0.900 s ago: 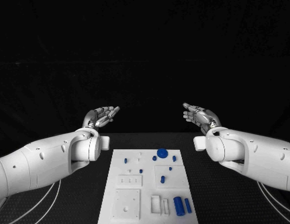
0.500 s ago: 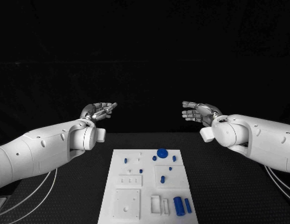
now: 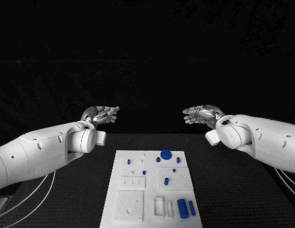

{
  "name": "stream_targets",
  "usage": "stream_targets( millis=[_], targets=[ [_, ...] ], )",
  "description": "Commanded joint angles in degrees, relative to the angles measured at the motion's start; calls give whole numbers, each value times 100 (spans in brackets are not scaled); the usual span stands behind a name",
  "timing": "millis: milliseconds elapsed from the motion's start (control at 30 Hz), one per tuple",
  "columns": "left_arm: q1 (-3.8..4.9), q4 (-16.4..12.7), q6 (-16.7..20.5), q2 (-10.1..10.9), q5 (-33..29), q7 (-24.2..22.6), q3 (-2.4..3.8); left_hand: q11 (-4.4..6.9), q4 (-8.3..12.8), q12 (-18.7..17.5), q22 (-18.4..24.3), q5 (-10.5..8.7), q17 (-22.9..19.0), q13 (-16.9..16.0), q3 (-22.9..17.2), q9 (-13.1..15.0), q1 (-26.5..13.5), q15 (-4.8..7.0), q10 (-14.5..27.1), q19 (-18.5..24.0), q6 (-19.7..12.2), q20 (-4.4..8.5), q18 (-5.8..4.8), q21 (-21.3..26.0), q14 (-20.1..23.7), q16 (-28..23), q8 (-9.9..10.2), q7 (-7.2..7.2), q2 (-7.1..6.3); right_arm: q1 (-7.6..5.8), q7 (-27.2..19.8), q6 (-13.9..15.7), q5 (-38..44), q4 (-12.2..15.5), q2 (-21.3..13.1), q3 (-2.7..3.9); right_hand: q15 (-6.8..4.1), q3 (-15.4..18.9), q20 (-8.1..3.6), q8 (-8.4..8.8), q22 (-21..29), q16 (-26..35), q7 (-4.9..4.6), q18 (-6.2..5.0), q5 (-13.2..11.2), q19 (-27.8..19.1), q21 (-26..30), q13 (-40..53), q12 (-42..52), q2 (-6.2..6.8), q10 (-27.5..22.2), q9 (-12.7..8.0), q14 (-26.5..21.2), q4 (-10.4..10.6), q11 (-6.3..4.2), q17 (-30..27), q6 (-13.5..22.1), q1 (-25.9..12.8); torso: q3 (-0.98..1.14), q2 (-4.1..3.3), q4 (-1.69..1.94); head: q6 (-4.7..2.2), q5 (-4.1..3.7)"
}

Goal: Assemble the parts on the task board

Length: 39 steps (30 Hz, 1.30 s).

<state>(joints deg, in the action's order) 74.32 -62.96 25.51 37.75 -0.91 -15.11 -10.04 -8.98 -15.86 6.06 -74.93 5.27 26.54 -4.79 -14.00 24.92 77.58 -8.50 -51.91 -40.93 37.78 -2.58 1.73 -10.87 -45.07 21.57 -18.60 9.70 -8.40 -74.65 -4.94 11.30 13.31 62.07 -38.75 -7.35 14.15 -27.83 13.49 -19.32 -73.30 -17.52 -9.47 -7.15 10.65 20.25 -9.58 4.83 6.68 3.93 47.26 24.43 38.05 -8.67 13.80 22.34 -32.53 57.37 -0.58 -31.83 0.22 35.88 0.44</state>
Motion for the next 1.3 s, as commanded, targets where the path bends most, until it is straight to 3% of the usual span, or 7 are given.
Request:
stream_targets(
  millis=[33,100,233,400,600,967,1300],
  targets=[
    [13,-128,-409,76,459,-99,2,-20,52,66,-151,87,90,-14,86,-2,245,45,-226,-246,80,39,180,-175,-337,200,-34,108,24,-4,-26,3,1807,-72,38,3,-127,-150,-3,-111,77,-155,-354,-167,-24,366,-17,22,82,29,372,-2,338,-224,-117,57,-326,103,-5,-70,48,27,-22],
    [23,-281,-421,165,586,-133,2,106,85,278,-159,94,231,-89,201,16,404,164,-679,-522,272,132,252,-413,-766,465,-129,83,81,-4,45,-118,2443,-81,45,5,-309,-412,-18,-334,112,-381,-258,-312,95,773,-103,120,273,118,849,85,772,-352,-297,179,-808,293,2,-103,64,38,-27],
    [39,-587,-508,322,673,-180,2,258,203,508,-155,159,333,-164,332,37,752,261,-1189,-610,634,226,233,-622,-935,607,-286,27,116,-6,38,-168,3448,-110,62,9,-466,-756,9,-452,241,-469,-91,-451,-82,1178,-35,205,288,246,1245,216,1058,-527,-434,326,-1266,456,34,-209,102,22,-72],
    [78,-932,-606,512,740,-202,4,377,225,544,-143,180,413,-193,464,4,1006,354,-1426,-718,886,323,215,-828,-1085,706,-331,-74,167,-10,-85,-139,4542,-88,85,21,-677,-836,5,-364,286,-688,-78,-634,391,1720,-106,327,353,327,1705,229,1527,-752,-616,582,-1379,548,66,-350,161,-27,-142],
    [114,-1204,-713,621,968,-251,5,415,126,569,-149,195,538,-224,628,-61,1200,496,-1714,-935,1068,456,223,-1111,-1395,876,-312,-49,210,-11,-42,-257,5589,-124,199,29,-833,-875,19,-296,357,-736,-25,-778,153,2115,-73,375,250,358,2016,186,1813,-785,-717,841,-1672,730,82,-541,251,-26,-209],
    [136,-1585,-753,625,937,-229,5,376,-61,490,-137,212,615,-209,789,-130,1280,513,-1777,-907,1078,493,190,-1259,-1412,884,-239,-27,215,-7,-51,68,6954,24,347,29,-1041,-808,-134,-205,370,-799,62,-785,107,2701,-118,424,102,422,2356,162,2290,-793,-816,1216,-1917,771,121,-861,453,-91,-336],
    [136,-1644,-757,656,903,-221,4,364,-71,478,-135,214,625,-206,821,-138,1254,513,-1784,-899,1076,494,188,-1277,-1410,882,-229,-22,216,30,95,86,7849,274,426,22,-1150,-734,-235,-151,348,-792,92,-785,-43,2985,-159,403,-14,494,2468,125,2552,-796,-832,1404,-2024,789,121,-1034,558,-99,-413]
  ],
)
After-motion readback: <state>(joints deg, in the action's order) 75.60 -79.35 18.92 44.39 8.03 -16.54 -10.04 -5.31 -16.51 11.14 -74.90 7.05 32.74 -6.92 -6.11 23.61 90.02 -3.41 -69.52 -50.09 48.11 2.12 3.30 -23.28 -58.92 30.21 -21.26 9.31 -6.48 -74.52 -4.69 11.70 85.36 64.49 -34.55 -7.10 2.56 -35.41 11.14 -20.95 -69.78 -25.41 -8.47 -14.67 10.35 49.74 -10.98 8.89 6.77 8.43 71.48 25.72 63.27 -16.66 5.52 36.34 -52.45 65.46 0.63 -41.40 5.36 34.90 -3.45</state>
